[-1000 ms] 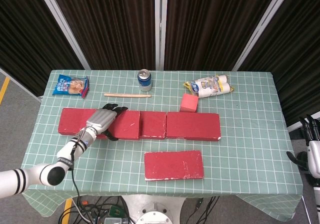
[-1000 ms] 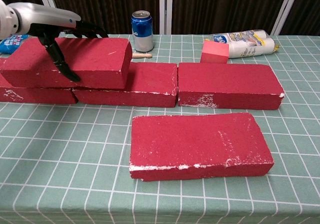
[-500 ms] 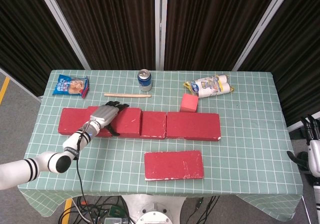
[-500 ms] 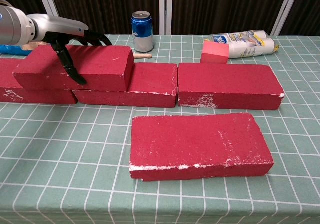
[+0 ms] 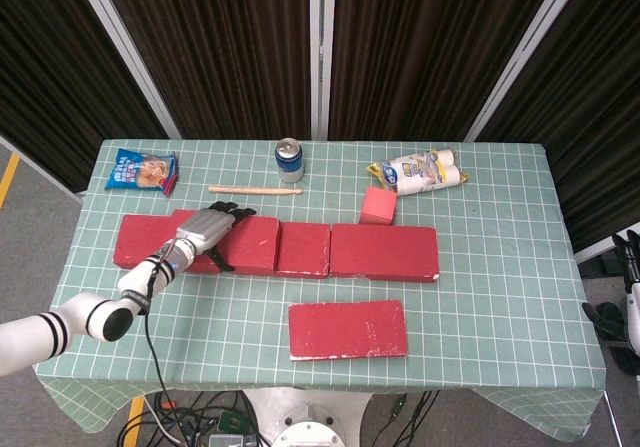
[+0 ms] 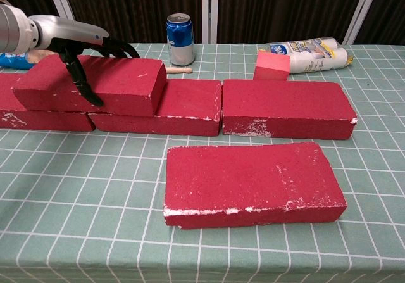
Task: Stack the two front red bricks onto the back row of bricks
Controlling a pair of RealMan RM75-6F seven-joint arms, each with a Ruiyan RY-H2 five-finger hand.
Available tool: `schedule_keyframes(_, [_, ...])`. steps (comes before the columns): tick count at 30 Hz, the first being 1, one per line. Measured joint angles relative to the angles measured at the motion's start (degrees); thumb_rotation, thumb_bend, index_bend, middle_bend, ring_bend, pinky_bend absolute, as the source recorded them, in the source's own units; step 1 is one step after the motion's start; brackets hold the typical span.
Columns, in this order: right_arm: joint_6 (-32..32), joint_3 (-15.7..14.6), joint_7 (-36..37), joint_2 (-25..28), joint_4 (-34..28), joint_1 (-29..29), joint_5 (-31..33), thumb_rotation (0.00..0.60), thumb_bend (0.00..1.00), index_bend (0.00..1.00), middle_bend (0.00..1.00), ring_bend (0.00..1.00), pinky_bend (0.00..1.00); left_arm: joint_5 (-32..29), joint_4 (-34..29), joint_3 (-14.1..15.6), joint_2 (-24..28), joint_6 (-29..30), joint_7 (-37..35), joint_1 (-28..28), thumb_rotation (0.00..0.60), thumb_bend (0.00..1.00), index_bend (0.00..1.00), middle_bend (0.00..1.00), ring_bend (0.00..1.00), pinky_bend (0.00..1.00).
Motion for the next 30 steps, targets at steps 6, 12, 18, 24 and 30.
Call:
schedule_keyframes(6, [-0.5,-0.2,-0.5,-0.2,-0.1,0.2,0.0,0.600,0.08,0.00,0.00,0.00,0.00,0.9,1.5,0.4,-0.5,0.0,-1.4,-0.3,0.600,0.09,0.08,0.19,0.00,0.00])
schedule_keyframes(12, [0.1,-0.2,-0.6,-0.3,-0.2,-0.1,-0.1,0.600,0.08,0.00,0.00,0.00,0.00,1.8,2.4,1.4,-1.0,0.1,-2.2,-0.3,0.600,0.09,0.08,0.19,0.00,0.00])
schedule_keyframes(18, [0.0,-0.3,-0.8,-0.4,-0.2,-0.1,-0.1,0.600,0.08,0.00,0.00,0.00,0.00,2.7,2.4,1.6,-0.6,0.3,-2.8,-0.5,0.600,0.09,0.08,0.19,0.00,0.00])
schedule_keyframes(24, [0.1,-0.3,-0.9,-0.4,-0.4,-0.1,-0.4,0.600,0.08,0.00,0.00,0.00,0.00,2.0,2.2,1.9,-0.5,0.7,-3.0,-0.7,0.600,0.09,0.08,0.19,0.00,0.00])
schedule_keyframes(30, [0.0,-0.3,-1.0,-0.4,-0.5,0.0,-0.3,0.600,0.08,0.00,0.00,0.00,0.00,0.7,2.2,2.4,-0.7,1.1,-2.5,-1.0,0.600,0.09,0.08,0.19,0.00,0.00])
